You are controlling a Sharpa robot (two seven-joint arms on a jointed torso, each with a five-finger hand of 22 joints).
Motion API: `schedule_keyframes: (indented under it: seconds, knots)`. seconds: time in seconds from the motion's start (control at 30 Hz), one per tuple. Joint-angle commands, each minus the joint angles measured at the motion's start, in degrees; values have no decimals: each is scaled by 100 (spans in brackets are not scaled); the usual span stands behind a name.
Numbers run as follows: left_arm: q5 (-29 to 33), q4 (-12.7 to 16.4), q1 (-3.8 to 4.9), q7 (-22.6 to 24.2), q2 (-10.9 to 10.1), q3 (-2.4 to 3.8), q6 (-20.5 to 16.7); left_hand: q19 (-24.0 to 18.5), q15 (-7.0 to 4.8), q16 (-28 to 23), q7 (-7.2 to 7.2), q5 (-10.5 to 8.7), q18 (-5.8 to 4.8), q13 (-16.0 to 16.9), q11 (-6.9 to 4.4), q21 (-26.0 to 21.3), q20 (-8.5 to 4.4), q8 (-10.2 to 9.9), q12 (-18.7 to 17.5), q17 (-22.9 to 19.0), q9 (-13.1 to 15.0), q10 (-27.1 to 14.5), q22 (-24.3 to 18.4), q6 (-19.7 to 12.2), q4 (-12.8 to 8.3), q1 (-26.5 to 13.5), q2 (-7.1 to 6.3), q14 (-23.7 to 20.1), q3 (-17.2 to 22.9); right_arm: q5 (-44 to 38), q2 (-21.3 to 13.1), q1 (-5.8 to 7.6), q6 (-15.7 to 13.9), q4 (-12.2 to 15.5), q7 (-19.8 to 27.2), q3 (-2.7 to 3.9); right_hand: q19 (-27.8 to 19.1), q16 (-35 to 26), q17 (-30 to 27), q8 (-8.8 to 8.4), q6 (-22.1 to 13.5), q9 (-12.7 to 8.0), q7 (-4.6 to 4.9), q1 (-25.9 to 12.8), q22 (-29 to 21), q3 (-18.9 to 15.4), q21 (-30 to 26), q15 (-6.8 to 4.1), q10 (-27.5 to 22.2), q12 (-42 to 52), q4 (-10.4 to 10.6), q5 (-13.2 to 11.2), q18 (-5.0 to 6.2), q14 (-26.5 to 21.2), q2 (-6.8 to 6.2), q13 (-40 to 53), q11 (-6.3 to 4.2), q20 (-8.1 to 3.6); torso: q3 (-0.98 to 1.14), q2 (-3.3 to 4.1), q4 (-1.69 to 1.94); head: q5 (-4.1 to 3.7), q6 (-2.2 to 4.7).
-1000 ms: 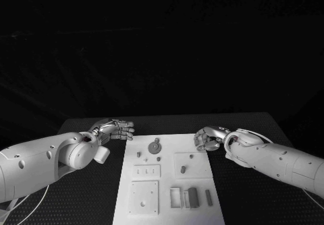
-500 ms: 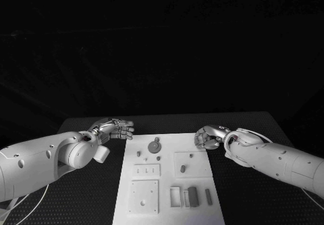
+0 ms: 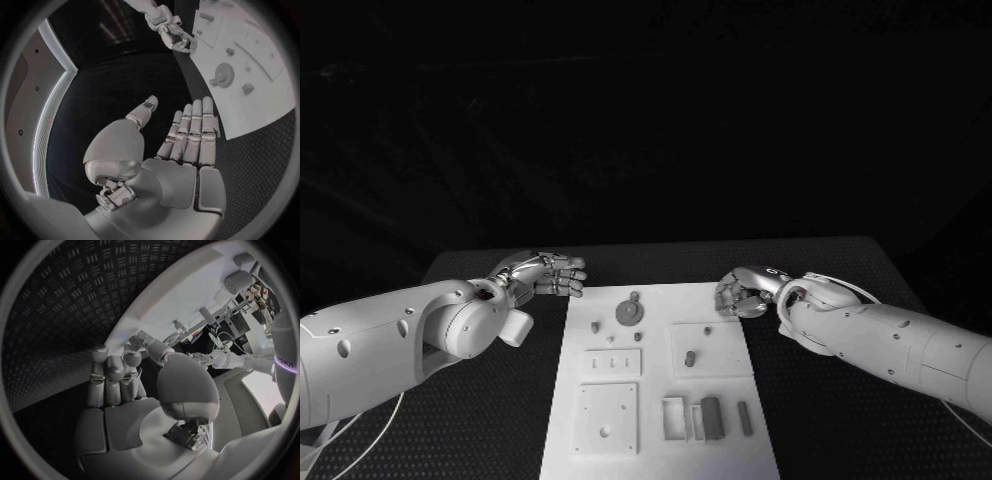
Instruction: Assemble the parts on the task board
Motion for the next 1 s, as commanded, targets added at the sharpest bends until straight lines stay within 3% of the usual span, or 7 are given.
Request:
schedule_keyframes:
  seconds: [0.03,0.57,1.0]
  knots:
    - [-18,16,3,40,6,4,92,33,-3,-32,282,24,49,-7,32,-22,-10,4,-41,6,-10,-10,4,35,2,-32,20,32,-35,-41,14,-13,-34,-1,-22,-1,34,37,9,-11,-29,2,4,-36,95,-3,20,-10,28,32,-38,11,109,32,21,1,-7,-9,-2,3,5,0,-5]
    - [-18,23,3,38,-9,4,79,33,-3,-37,288,24,50,-8,34,-26,-10,-2,-50,9,-13,-12,4,28,-2,-31,16,32,-36,-41,21,-30,-24,16,-111,-1,26,25,11,-107,-163,-18,55,-106,90,-11,12,31,-5,22,6,12,109,9,-74,-4,41,-4,-4,-3,-2,-4,-14]
    - [-19,22,3,35,-8,4,78,34,-3,-40,292,24,49,-9,35,-28,-10,-5,-55,11,-15,-12,5,25,-3,-30,15,33,-36,-7,44,-32,-97,22,-210,-1,53,49,22,-31,2,41,12,-68,96,60,32,7,26,54,48,19,109,40,45,4,3,-22,-3,-3,4,-14,-13]
